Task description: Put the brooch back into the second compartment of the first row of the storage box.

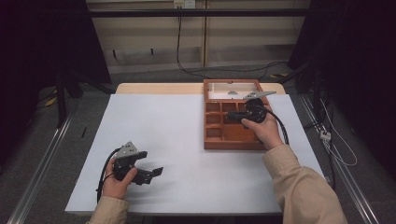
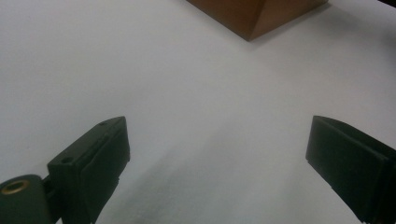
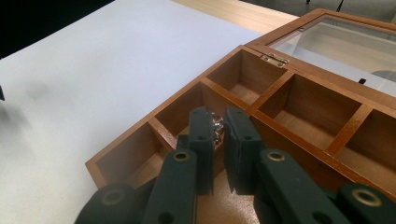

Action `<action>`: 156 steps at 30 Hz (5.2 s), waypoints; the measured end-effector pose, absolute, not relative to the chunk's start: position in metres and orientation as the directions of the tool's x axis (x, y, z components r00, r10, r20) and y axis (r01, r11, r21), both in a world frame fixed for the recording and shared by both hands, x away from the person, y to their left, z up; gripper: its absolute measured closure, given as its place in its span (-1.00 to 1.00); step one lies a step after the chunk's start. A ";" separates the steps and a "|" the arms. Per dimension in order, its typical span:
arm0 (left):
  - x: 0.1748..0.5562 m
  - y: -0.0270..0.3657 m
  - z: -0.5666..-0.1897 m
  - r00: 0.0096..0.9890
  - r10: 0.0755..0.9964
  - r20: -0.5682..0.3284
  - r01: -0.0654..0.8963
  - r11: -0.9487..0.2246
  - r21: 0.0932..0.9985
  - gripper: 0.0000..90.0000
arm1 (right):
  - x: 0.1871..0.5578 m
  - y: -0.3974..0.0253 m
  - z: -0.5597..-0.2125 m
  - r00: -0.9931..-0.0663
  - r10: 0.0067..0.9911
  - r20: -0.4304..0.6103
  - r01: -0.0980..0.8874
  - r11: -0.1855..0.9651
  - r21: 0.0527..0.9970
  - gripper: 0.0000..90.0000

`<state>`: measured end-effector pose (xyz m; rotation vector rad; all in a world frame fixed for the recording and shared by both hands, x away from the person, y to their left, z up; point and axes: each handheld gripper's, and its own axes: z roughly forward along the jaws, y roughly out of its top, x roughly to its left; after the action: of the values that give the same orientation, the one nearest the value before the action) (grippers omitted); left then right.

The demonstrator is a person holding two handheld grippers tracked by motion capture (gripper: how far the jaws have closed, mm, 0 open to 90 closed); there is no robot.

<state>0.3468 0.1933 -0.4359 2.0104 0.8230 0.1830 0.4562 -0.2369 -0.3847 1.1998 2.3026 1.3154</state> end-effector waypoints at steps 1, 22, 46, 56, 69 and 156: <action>0.347 0.193 -0.436 0.765 0.617 -0.187 0.479 -0.350 0.805 -0.87 | 0.457 -0.237 -0.385 -0.637 0.747 0.190 0.542 0.259 0.799 0.83; 0.347 0.196 -0.433 0.762 0.619 -0.190 0.477 -0.338 0.811 -0.86 | 0.466 -0.237 -0.383 -0.633 0.751 0.186 0.549 0.266 0.792 0.83; 0.347 0.194 -0.434 0.768 0.613 -0.188 0.478 -0.352 0.805 -0.87 | 0.482 -0.242 -0.383 -0.607 0.771 0.189 0.563 0.250 0.788 0.83; 0.347 0.193 -0.434 0.767 0.614 -0.188 0.478 -0.350 0.806 -0.87 | 0.489 -0.247 -0.387 -0.579 0.792 0.192 0.576 0.230 0.785 0.83; 0.347 0.193 -0.435 0.765 0.617 -0.185 0.478 -0.352 0.805 -0.86 | 0.502 -0.250 -0.389 -0.539 0.824 0.172 0.581 0.217 0.785 0.83; 0.347 0.196 -0.434 0.756 0.629 -0.182 0.482 -0.347 0.804 -0.87 | 0.300 -0.278 -0.432 -0.637 0.757 0.144 0.482 0.246 0.841 -0.68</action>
<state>0.3465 0.1955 -0.4339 2.0111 0.8376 0.1967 0.3001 -0.2779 -0.4318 1.1491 2.2307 1.3419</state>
